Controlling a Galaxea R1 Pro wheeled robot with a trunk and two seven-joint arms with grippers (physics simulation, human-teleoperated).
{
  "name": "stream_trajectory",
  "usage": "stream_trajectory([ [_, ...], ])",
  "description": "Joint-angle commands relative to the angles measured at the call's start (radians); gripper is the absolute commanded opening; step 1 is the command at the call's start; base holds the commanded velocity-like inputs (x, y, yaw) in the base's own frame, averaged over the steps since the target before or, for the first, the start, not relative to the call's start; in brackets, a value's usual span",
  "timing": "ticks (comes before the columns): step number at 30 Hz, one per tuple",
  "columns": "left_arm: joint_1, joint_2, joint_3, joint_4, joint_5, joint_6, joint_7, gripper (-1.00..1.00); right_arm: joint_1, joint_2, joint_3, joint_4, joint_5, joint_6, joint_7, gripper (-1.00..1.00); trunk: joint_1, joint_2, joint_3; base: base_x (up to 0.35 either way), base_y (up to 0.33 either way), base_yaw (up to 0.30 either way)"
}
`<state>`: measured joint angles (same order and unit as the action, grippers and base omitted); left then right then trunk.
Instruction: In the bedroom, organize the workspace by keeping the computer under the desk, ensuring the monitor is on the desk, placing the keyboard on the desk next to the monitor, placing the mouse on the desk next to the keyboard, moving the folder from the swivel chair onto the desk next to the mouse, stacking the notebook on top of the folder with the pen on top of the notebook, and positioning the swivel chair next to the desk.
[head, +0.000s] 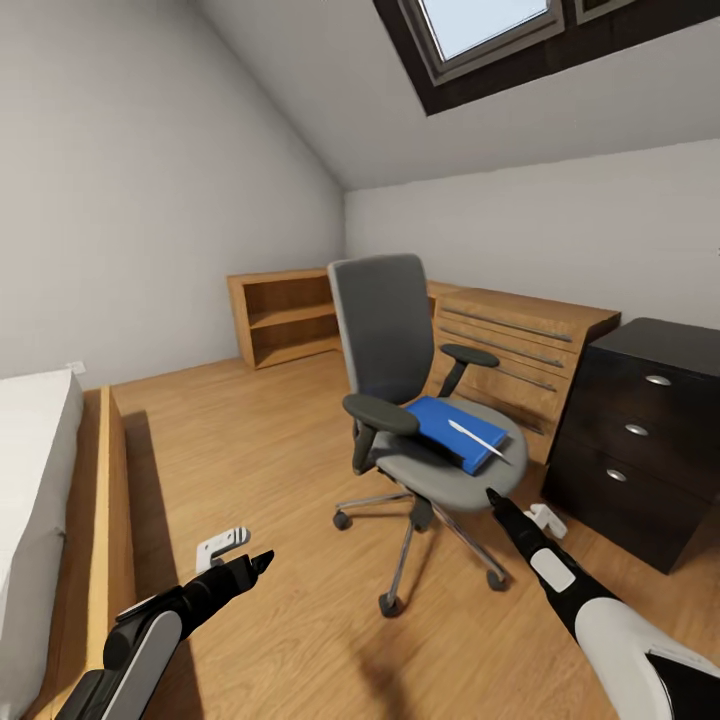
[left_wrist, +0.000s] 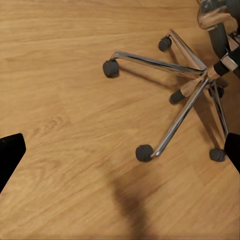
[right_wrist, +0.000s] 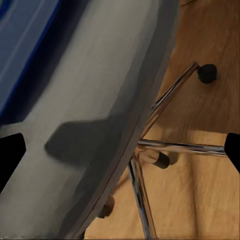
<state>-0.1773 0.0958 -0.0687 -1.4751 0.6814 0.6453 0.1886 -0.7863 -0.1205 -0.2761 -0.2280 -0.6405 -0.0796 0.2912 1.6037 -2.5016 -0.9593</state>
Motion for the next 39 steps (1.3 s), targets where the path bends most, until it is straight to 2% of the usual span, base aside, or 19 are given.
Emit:
stream_trajectory([
  [1,-0.001,0.001,-0.002,-0.001,0.01,0.002,0.009,1.0,0.001,0.0,0.011,0.068,-0.008,-0.002,0.018,1.0,0.0,0.0,-0.001,-0.005,-0.001,0.0],
  [9,-0.001,0.001,-0.003,-0.001,0.01,0.002,0.009,1.0,0.002,0.001,0.011,0.068,-0.008,0.022,0.052,1.0,0.0,0.0,-0.001,-0.001,0.0,0.0],
  [10,-0.001,0.001,-0.003,-0.001,0.01,0.002,0.009,1.0,0.003,0.001,0.012,0.068,-0.008,0.024,0.078,1.0,0.0,0.0,-0.001,0.0,0.0,0.0],
  [12,-0.001,0.001,-0.003,-0.001,0.01,0.002,0.009,1.0,0.004,0.002,0.012,0.068,-0.008,0.024,0.087,1.0,0.0,0.0,-0.001,0.0,0.0,0.0],
  [23,-0.001,0.0,-0.004,-0.001,-0.016,0.002,0.009,1.0,0.006,0.004,0.013,0.082,-0.007,0.024,0.094,1.0,0.0,0.0,-0.001,0.017,0.0,0.0],
  [26,-0.001,-0.001,-0.007,-0.001,-0.018,0.002,0.009,1.0,0.006,0.01,0.013,0.082,-0.007,0.024,0.094,1.0,0.0,0.0,-0.001,0.222,0.0,0.0],
  [29,-0.001,0.001,-0.026,-0.001,-0.02,0.001,0.009,1.0,0.006,0.014,0.014,0.082,-0.006,0.023,0.094,1.0,0.0,0.0,-0.001,0.307,0.0,0.0],
  [39,-0.001,0.001,-0.029,-0.001,-0.022,0.001,0.009,1.0,0.006,0.016,0.014,0.082,-0.005,0.023,0.094,1.0,0.0,0.0,-0.001,0.319,0.0,0.007],
])
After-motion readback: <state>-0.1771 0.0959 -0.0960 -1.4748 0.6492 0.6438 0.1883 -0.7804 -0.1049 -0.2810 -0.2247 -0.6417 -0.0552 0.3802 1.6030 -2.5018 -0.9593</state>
